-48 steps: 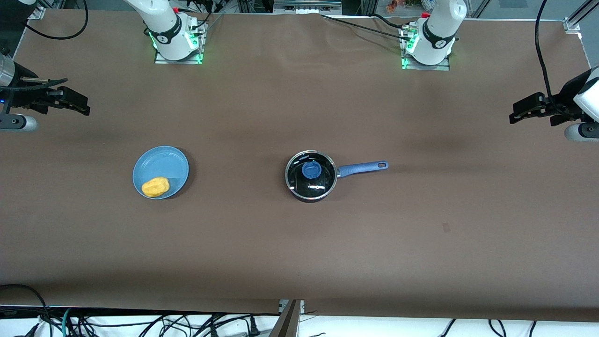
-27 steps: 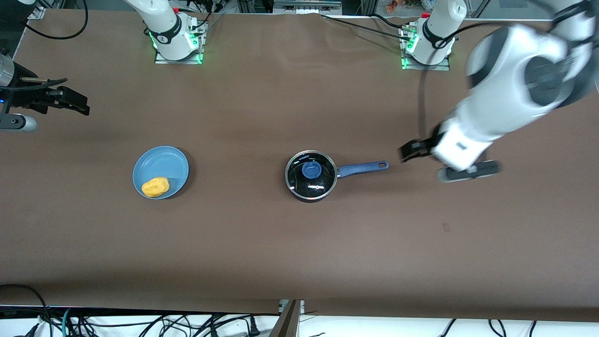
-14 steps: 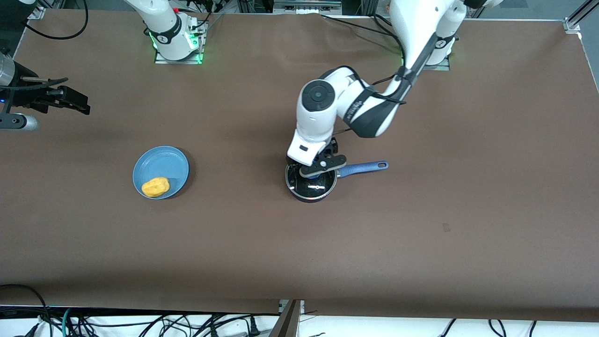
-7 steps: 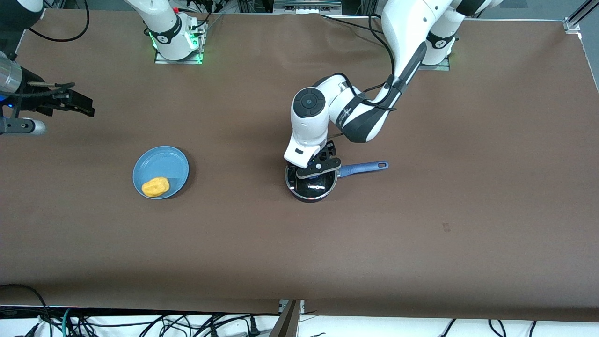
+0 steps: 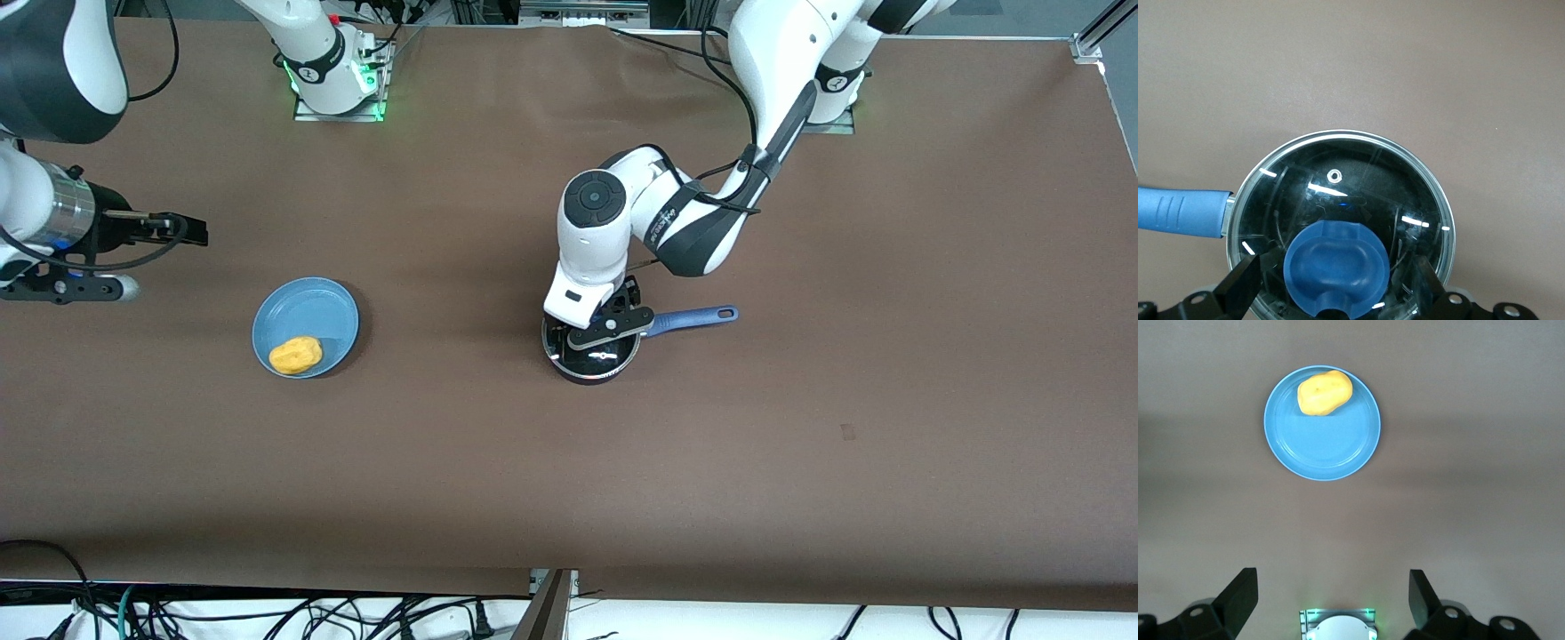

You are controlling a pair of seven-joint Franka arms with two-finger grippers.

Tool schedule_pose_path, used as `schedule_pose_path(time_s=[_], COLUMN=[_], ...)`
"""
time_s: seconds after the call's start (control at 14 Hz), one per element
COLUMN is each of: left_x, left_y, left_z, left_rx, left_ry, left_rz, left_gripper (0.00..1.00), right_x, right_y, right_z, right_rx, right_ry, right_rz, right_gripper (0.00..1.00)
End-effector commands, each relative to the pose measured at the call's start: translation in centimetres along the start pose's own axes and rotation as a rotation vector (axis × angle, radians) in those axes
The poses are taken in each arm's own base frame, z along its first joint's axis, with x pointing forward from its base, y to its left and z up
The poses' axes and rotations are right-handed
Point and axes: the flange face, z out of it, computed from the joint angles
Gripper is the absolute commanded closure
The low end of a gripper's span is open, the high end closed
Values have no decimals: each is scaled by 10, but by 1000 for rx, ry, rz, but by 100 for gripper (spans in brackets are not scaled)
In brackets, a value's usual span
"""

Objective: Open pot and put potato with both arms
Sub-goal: 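Grasp the lid knob with the left gripper while the right gripper reaches the potato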

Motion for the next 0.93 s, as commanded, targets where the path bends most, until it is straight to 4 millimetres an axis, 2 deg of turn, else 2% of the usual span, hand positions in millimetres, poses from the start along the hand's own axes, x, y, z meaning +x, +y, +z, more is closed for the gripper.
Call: schedule_pose_path(time_s=[0.0,0.14,0.21,0.29,0.43,0.5,0.64,0.79,0.86], left_x=[7,7,7,8,8,8,9,11,17], left_y=[5,5,5,4,4,4,4,2,-1], left_z=[6,5,6,6,6,5,4,-3,-18], left_rx=[7,4,5,6,7,6,5,4,-8], left_ry=[24,25,24,25,25,26,26,22,27], left_rz=[-14,-27,-26,-29,-29,-29,-33,-39,-51], left_gripper=[2,5,9,16,37,44,45,46,47], right_x=[23,47,54,66,86,94,107,116,116], right_y=[-12,-16,-18,-17,-11,-6,15,15,13], right_z=[82,125,139,157,191,205,231,252,257], right_rx=[6,10,11,16,36,81,137,139,156], right_ry=[50,67,64,69,88,92,100,110,100], right_rz=[51,131,179,226,325,392,465,476,486], right_gripper=[0,0,0,0,0,0,0,0,0])
